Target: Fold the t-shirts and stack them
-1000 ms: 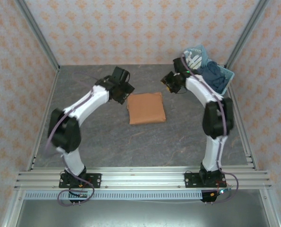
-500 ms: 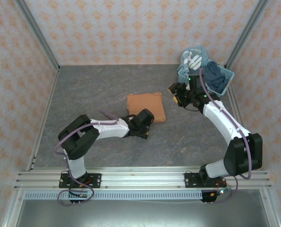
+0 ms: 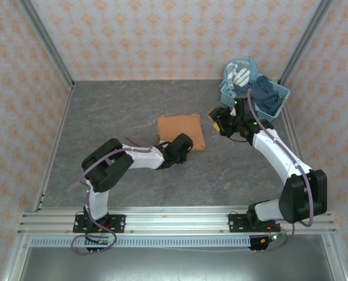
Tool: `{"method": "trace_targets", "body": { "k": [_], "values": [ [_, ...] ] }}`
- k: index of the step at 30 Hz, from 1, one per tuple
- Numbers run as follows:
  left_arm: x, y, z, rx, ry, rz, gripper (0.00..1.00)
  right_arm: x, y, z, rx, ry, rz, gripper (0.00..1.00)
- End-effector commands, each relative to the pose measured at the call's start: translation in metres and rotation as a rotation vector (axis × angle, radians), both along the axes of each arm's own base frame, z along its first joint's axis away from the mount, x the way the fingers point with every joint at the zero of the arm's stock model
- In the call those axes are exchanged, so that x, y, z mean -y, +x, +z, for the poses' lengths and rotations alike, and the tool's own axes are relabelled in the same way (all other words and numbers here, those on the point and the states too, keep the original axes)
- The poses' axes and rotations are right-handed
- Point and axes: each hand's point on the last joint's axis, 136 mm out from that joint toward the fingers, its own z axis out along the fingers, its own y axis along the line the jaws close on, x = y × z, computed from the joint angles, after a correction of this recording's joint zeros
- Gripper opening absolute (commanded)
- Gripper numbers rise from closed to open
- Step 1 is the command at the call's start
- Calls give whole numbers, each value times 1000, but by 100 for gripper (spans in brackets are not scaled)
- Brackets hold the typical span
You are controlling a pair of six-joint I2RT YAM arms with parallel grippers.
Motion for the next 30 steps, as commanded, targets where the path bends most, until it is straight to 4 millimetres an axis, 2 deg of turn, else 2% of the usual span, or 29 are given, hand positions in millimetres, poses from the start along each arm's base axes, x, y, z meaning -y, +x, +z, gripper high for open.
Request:
{"method": "trace_targets", "body": {
  "k": [1, 3, 4, 6, 8, 13, 16, 18, 19, 20, 22, 26, 30],
  "values": [
    [-26, 22, -6, 0, -14, 149, 24, -2, -4, 5, 14, 8, 12, 49],
    [-47, 30, -5, -5, -4, 187, 4, 0, -5, 6, 11, -5, 18, 45],
    [-57, 32, -5, -11, 2, 203, 0, 0, -5, 7, 14, -11, 21, 44],
    [-88, 42, -6, -7, 42, 220, 0, 1, -6, 9, 15, -28, 32, 43],
    [-115, 56, 5, 4, 64, 197, 0, 1, -7, 11, 21, -43, 43, 43],
    [-191, 84, 10, -42, 179, 2, 0, 1, -6, 12, 30, -59, 63, 41],
    [-246, 89, 3, -107, 213, -63, 0, -1, -5, 10, 27, -59, 74, 41],
    [-289, 93, 1, -119, 231, -56, 0, -2, -3, 7, 24, -60, 76, 41],
    [-305, 96, 4, -121, 242, -53, 0, -2, -2, 6, 23, -58, 75, 41],
    [-323, 98, -5, -147, 245, -54, 0, -3, -1, 4, 20, -56, 74, 41],
    [-350, 109, -7, -156, 243, -55, 0, -3, 2, 1, 15, -53, 72, 40],
    [-390, 132, -8, -160, 265, -76, 0, -6, 7, -3, 4, -44, 72, 39],
    [-411, 152, -8, -147, 269, -79, 0, -7, 9, -4, -1, -45, 73, 38]
  ]
}}
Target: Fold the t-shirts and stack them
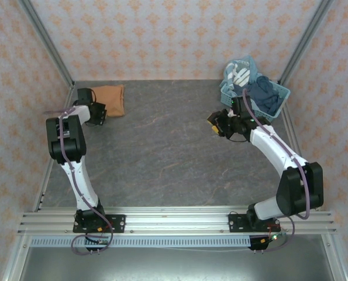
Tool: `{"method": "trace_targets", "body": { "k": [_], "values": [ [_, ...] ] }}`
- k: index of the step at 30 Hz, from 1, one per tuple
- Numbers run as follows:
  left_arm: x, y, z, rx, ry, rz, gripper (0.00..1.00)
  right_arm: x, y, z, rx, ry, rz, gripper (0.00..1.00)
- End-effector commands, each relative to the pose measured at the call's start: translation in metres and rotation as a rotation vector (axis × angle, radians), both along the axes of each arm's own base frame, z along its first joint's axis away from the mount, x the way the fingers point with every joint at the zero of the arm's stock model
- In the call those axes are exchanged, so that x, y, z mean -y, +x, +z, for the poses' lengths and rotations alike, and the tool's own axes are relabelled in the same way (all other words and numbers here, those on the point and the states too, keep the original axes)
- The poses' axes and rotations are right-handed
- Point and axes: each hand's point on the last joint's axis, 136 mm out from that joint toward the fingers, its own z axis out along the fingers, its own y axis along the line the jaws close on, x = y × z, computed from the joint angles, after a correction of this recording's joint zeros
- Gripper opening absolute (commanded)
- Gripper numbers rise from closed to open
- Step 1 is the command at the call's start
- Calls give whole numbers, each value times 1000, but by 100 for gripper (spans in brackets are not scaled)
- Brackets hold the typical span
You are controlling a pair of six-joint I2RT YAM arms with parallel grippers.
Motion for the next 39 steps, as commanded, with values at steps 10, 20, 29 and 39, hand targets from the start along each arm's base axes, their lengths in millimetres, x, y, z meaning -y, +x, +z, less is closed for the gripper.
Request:
{"method": "trace_targets", "body": {
  "k": [10, 20, 29, 39],
  "values": [
    [-1, 0, 69, 71, 129, -147, 100, -18, 22, 59, 206, 94, 69, 56],
    [102, -118, 199, 221, 457, -322, 100, 4, 19, 92, 303, -79, 55, 99],
    [83, -230, 216, 94, 1034, -201, 100, 109, 7, 50, 389, -655, -137, 99],
    [31, -220, 119, 84, 1135, -345, 100, 197, 6, -33, 409, -1028, -328, 99]
  ]
}}
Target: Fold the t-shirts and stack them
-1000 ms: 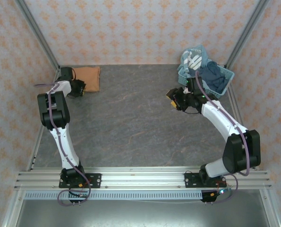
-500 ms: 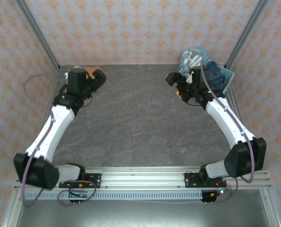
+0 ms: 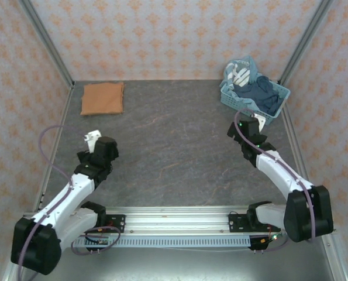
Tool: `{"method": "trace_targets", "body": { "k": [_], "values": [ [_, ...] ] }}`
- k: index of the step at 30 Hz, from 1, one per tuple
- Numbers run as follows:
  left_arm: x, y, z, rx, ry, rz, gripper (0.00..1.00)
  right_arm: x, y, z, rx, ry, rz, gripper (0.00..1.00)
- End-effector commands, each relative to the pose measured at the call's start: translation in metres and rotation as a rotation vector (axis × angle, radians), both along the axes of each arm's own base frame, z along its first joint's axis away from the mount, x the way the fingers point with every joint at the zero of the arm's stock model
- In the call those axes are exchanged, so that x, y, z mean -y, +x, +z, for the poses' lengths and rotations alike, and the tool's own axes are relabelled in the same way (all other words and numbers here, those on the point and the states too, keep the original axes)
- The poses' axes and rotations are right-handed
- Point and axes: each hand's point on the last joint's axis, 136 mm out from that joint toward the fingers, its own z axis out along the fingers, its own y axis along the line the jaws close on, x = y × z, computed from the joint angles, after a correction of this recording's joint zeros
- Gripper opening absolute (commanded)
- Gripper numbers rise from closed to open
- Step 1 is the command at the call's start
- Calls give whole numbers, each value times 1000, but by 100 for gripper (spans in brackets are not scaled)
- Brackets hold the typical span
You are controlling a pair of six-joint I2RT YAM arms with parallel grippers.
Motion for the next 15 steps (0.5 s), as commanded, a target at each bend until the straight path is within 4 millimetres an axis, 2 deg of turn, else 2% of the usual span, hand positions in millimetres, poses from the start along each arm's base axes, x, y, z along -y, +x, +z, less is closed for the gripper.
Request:
{"method": "trace_targets", "body": {
  "k": [1, 2, 4, 6, 8, 10, 12, 15],
  "values": [
    [-18, 38, 21, 136, 21, -6, 100, 45, 25, 7, 89, -73, -107, 99],
    [-20, 49, 17, 141, 21, -21, 100, 47, 33, 2, 82, -83, -99, 99],
    [-21, 73, -4, 108, 1, -47, 100, 48, 52, -5, 65, -95, -49, 99],
    [-18, 95, -16, 102, -3, -85, 100, 52, 62, -11, 27, -165, -27, 99],
    [-14, 118, -15, 116, 3, -126, 100, 62, 64, -22, 11, -140, -52, 100],
    [-12, 132, -26, 55, -34, -144, 100, 71, 59, -37, 34, -105, -86, 99],
    [3, 139, -26, 56, -46, -239, 100, 66, 57, -38, 64, -90, -53, 99],
    [12, 119, -15, 200, -10, -283, 100, 53, 52, -33, 136, -73, 27, 99]
  ]
}}
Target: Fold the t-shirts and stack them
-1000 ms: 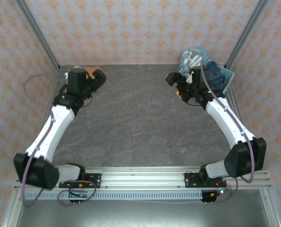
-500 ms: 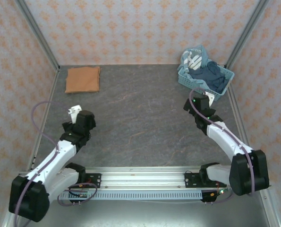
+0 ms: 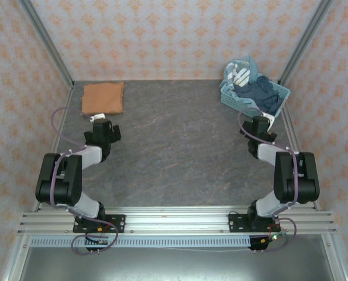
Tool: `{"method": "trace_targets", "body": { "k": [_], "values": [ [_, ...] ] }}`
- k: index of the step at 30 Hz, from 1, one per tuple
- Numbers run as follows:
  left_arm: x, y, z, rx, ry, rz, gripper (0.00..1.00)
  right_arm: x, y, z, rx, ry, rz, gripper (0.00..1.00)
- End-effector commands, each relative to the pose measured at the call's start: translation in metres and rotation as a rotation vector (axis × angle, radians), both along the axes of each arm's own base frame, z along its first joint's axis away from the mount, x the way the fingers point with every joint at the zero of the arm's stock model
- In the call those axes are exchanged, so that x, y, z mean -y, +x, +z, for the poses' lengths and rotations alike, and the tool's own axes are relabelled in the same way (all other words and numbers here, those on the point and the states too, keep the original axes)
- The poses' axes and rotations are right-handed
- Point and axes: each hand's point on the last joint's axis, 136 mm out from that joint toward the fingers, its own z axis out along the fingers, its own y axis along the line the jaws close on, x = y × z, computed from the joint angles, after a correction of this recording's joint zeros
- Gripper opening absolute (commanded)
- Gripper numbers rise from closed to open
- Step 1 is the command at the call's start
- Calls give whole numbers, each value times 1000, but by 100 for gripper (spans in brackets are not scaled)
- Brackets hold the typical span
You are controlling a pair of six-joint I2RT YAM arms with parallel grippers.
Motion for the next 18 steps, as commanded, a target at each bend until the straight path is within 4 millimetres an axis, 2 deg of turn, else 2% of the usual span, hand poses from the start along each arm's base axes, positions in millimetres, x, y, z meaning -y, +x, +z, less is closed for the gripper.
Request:
{"method": "trace_targets", "body": {
  "k": [1, 3, 5, 8, 9, 10, 11, 13, 14, 18],
  "values": [
    [8, -8, 35, 229, 25, -56, 100, -16, 2, 24, 160, 7, 101, 99],
    [0, -24, 38, 296, 33, 2, 100, -17, -6, 28, 217, 1, 111, 99],
    [-6, -31, 35, 335, 39, 43, 100, -18, -13, 27, 253, -6, 117, 99],
    [2, -24, 24, 306, 91, 29, 100, -19, -21, 17, 323, -30, 107, 99],
    [6, -15, 27, 280, 95, 8, 100, -20, -20, 21, 359, -36, 115, 99],
    [11, -7, 20, 206, 93, -20, 100, -21, -21, 22, 336, -33, 118, 99],
    [13, -6, 22, 219, 115, -24, 100, -20, -20, 15, 276, -30, 114, 99],
    [13, -6, 21, 215, 106, -22, 100, -25, -6, 15, 267, -43, 131, 99],
    [12, -7, 21, 207, 104, -21, 100, -28, -5, 11, 207, -64, 139, 99],
    [12, -6, 21, 212, 102, -23, 100, -30, -6, 12, 207, -78, 140, 99]
  ]
}}
